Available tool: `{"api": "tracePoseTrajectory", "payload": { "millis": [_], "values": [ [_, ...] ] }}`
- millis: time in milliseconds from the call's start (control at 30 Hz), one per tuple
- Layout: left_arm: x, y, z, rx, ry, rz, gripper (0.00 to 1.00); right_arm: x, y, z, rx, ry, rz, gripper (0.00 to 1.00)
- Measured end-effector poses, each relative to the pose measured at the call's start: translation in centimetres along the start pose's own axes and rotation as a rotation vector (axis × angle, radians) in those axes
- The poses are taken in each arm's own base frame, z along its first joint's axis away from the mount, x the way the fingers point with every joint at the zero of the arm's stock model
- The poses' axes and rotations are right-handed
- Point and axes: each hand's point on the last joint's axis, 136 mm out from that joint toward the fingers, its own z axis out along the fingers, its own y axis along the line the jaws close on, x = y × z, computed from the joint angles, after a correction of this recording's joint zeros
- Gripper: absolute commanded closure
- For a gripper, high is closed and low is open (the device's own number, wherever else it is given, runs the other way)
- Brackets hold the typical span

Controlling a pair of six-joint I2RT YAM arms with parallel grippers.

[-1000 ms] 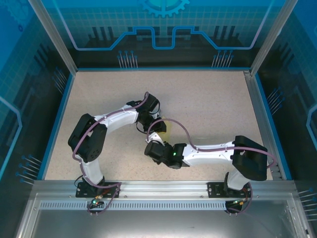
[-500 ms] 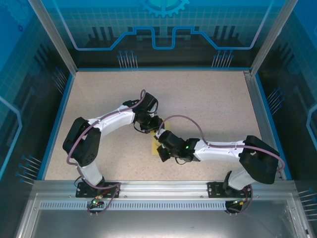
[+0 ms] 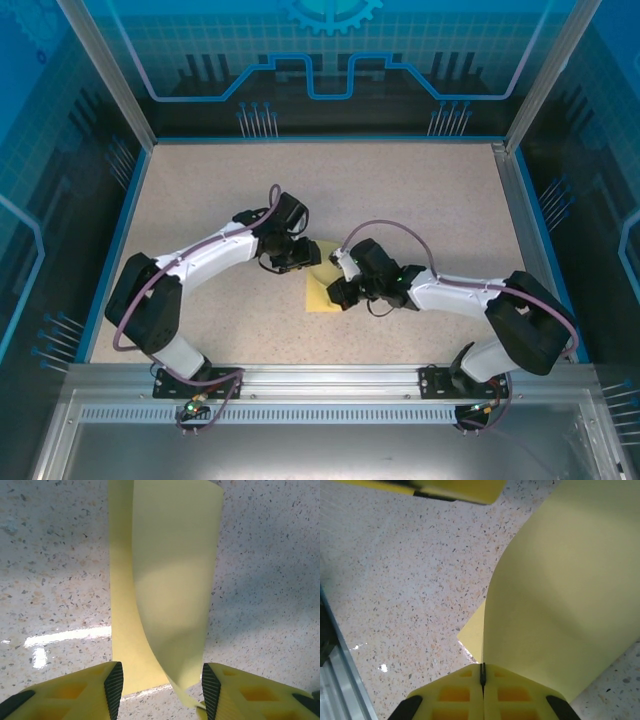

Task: Fold a paper plane with a square sheet of paper (pick it up from the middle)
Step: Fold the triangle a second time at the center of the table.

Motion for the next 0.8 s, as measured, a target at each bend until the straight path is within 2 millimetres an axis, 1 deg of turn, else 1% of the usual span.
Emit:
{"api": "tracePoseTrajectory", "payload": {
  "millis": [267,367,500,567,700,800],
  "values": [
    [0.7,0.4,-0.2,0.015,-0.003,0.001,0.51,-0.6,-1.6,-0.5,-0.071,0.001,0.035,0.93],
    [0.8,0.4,0.0,0.019,0.004,0.0,0.52,-0.1,-2.3,-0.3,-0.087,0.026,0.043,0.93],
    [0.8,0.1,0.0,0.037,0.006,0.003,0.52,0.8,-3.0,0.3,-0.099,0.067,0.047,0.92],
    [0.8,-0.1,0.0,0.044,0.007,0.004,0.52,0.9,-3.2,0.4,-0.106,0.079,0.048,0.92],
    [0.9,-0.2,0.0,0.05,0.012,0.005,0.52,0.5,-3.5,0.5,-0.115,0.085,0.039,0.92],
    [0.9,-0.4,-0.1,0.061,0.014,0.006,0.55,0.1,-3.6,0.6,-0.121,0.088,0.031,0.92]
  ]
}}
